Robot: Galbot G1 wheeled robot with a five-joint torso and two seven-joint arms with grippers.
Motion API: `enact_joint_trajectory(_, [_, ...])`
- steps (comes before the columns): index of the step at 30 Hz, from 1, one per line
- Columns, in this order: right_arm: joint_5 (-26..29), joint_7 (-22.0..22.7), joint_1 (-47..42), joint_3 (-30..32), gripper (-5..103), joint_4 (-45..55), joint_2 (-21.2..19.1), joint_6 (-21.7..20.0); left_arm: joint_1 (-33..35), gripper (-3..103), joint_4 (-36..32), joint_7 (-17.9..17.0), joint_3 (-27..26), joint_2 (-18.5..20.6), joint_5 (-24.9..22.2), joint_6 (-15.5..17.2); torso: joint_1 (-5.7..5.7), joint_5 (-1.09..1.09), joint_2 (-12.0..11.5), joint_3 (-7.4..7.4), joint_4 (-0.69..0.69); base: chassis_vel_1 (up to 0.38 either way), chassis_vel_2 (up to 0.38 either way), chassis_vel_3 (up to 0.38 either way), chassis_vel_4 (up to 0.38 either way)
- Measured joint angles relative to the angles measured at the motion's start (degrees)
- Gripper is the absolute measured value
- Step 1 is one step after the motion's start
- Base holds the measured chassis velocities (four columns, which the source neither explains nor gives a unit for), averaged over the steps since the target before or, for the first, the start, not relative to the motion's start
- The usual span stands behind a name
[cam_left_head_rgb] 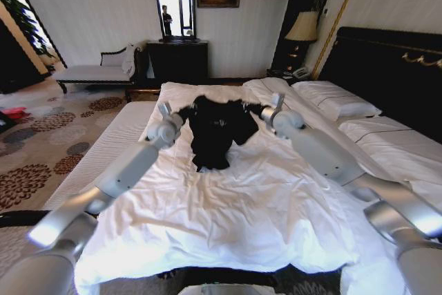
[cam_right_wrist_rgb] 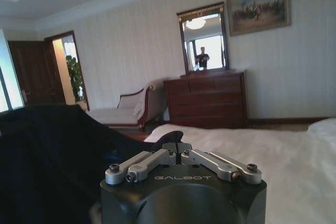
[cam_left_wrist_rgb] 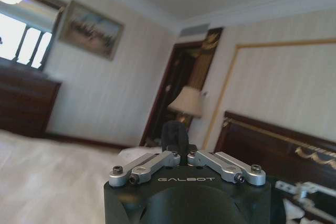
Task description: Fold the clothes on the bed.
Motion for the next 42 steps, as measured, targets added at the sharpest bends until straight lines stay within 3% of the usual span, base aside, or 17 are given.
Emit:
enact_joint_trajectory(7, [3.9, 1.1, 6.0, 0.9, 0, 1.0, -3.6, -0.9, -7.0, 0, -3.0, -0.2, 2.5, 5.4, -4.4, 0.7, 0.02, -0.01, 0.0, 0.03, 0.01, 0.0, 0.0, 0.0, 0.0])
enact_joint_trajectory(16, [10.1, 3.9, 13.5, 2.2, 0, 7.4, -10.4, -3.6, -17.1, 0, -7.5, -0.4, 3.4, 12.0, -14.1, 2.3, 0.0, -0.02, 0.0, 0.0, 0.01, 0.0, 0.0, 0.0, 0.0])
enact_joint_trajectory(23, [14.7, 5.9, 12.6, 6.6, 0, 15.7, -16.5, -5.2, -18.3, 0, -13.1, -1.4, 1.7, 16.3, -18.0, 2.8, 0.02, 0.0, 0.0, 0.01, -0.01, 0.0, 0.0, 0.0, 0.0])
enact_joint_trajectory(27, [19.4, 7.5, 7.1, 13.8, 0, 24.3, -23.0, -6.7, -15.4, 0, -20.8, -1.9, -3.2, 21.6, -21.5, 3.0, -0.01, -0.02, 0.0, -0.01, 0.01, 0.0, 0.0, 0.0, 0.0])
enact_joint_trajectory(29, [19.7, 7.6, 6.3, 14.8, 0, 24.9, -23.5, -6.7, -15.0, 0, -21.4, -2.0, -3.9, 22.1, -21.7, 3.1, -0.01, -0.02, 0.0, -0.01, 0.01, 0.0, 0.0, 0.0, 0.0])
enact_joint_trajectory(32, [23.1, 8.2, -3.7, 25.3, 0, 30.9, -28.9, -7.7, -10.3, 0, -27.2, -3.0, -10.3, 26.3, -24.6, 3.5, -0.01, -0.01, 0.0, 0.0, 0.01, 0.0, 0.0, 0.0, 0.0])
enact_joint_trajectory(34, [23.4, 8.2, -4.7, 26.3, 0, 31.4, -29.5, -7.8, -9.7, 0, -27.8, -3.0, -11.0, 26.8, -24.8, 3.5, 0.0, -0.01, 0.0, 0.0, 0.01, 0.0, 0.0, 0.0, 0.0])
enact_joint_trajectory(37, [27.7, 9.1, -9.8, 33.7, 0, 37.1, -34.8, -8.2, -1.5, 0, -34.6, -3.1, -18.5, 33.1, -27.9, 3.5, 0.01, -0.01, 0.0, 0.01, 0.0, 0.0, 0.0, 0.0, 0.0])
enact_joint_trajectory(42, [32.0, 10.7, -11.7, 39.0, 0, 41.1, -38.3, -9.3, 4.6, 0, -40.3, -2.2, -23.1, 38.8, -29.6, 2.4, -0.01, -0.03, 0.0, 0.0, 0.05, 0.0, 0.0, 0.0, 0.0])
